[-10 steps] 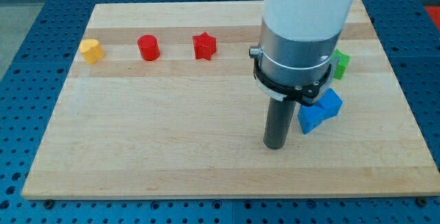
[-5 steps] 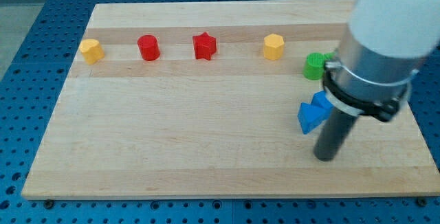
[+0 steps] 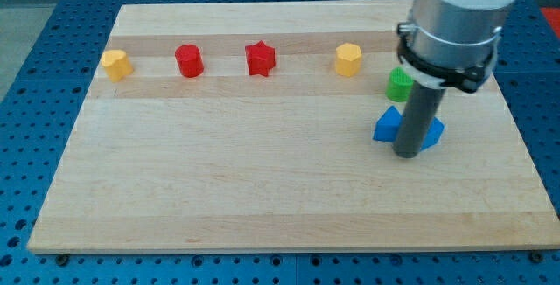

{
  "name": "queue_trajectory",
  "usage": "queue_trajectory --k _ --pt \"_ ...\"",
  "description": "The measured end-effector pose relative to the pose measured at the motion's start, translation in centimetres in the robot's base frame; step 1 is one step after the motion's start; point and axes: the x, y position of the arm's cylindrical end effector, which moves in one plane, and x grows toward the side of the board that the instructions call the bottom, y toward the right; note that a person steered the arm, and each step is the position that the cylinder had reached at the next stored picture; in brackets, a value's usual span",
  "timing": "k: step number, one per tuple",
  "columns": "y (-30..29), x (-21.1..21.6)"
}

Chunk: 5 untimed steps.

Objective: Separate the blue triangle from the blue cube

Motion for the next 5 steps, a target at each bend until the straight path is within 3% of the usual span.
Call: queue_trajectory --k 5 --pt "-1.3 -7.2"
